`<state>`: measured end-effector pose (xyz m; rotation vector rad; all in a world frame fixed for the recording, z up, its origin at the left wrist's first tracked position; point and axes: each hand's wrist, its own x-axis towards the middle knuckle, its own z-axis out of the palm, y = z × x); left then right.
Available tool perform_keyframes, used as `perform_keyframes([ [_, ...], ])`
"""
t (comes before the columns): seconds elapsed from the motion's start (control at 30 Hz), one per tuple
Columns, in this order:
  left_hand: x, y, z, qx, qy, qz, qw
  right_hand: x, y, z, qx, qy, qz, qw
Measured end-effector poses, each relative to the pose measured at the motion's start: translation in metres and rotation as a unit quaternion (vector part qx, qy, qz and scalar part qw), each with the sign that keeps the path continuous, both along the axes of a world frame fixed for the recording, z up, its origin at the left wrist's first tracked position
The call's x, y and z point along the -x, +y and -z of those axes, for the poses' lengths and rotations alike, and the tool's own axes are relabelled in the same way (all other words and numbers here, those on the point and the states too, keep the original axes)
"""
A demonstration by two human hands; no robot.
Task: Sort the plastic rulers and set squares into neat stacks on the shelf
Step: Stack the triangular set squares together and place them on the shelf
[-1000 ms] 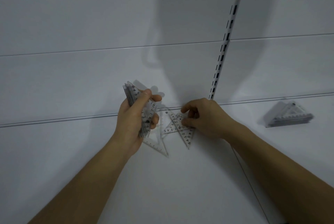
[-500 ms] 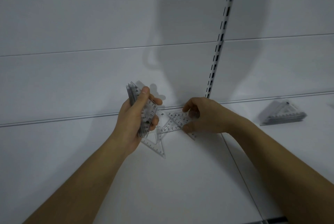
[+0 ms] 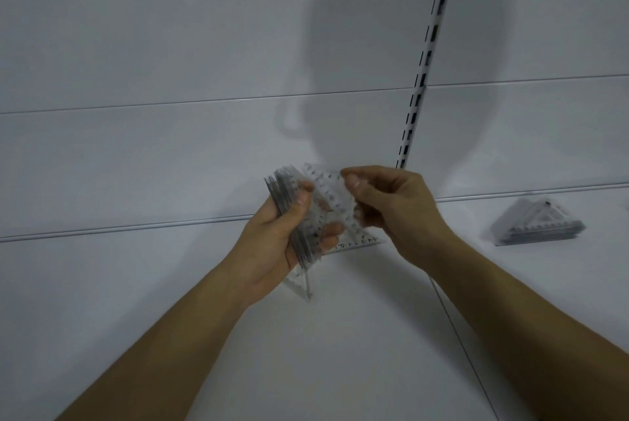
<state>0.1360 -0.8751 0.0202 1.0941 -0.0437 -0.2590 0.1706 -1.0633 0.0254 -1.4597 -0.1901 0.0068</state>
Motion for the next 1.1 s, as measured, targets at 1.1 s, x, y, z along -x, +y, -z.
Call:
perform_keyframes([
  [1.1, -0.007, 0.007, 0.003, -0.040, -0.012, -0.012, 0.999, -0.013, -0.022, 0.006, 0.586, -0.085, -0.109, 0.798],
])
